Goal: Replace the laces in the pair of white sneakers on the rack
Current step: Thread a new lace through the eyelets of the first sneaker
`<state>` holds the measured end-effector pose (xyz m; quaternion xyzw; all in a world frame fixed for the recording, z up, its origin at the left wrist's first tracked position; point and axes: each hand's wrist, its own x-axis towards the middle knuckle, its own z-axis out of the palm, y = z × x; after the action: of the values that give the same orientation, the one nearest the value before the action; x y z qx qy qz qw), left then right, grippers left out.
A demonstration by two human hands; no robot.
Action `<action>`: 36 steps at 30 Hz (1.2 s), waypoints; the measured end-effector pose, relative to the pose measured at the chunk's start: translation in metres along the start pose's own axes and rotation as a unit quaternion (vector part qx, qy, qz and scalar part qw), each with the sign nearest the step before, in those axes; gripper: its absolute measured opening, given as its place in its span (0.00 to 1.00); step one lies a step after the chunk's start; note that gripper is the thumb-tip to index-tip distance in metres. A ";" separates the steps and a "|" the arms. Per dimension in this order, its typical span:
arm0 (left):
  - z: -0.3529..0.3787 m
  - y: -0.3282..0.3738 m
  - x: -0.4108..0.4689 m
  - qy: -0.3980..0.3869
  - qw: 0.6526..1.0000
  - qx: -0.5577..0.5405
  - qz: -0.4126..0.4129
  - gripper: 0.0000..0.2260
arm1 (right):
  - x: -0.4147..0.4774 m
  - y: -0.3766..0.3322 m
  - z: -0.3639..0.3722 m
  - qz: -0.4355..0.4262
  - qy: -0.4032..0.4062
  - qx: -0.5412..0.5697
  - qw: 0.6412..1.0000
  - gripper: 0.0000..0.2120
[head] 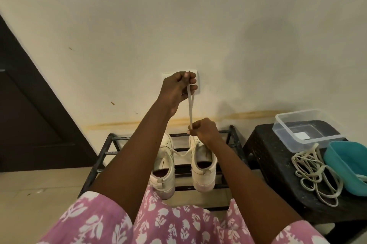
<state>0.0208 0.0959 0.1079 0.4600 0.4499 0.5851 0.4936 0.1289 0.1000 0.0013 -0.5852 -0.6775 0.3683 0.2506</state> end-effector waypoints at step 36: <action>-0.007 0.013 0.002 -0.061 0.980 0.189 0.023 0.09 | -0.008 -0.144 -0.163 -0.031 0.312 0.326 0.892 0.10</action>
<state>0.0115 0.0958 0.1197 0.5903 0.5103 0.4715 0.4109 0.1686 0.1197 0.2145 -0.5342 -0.4245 0.3589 0.6369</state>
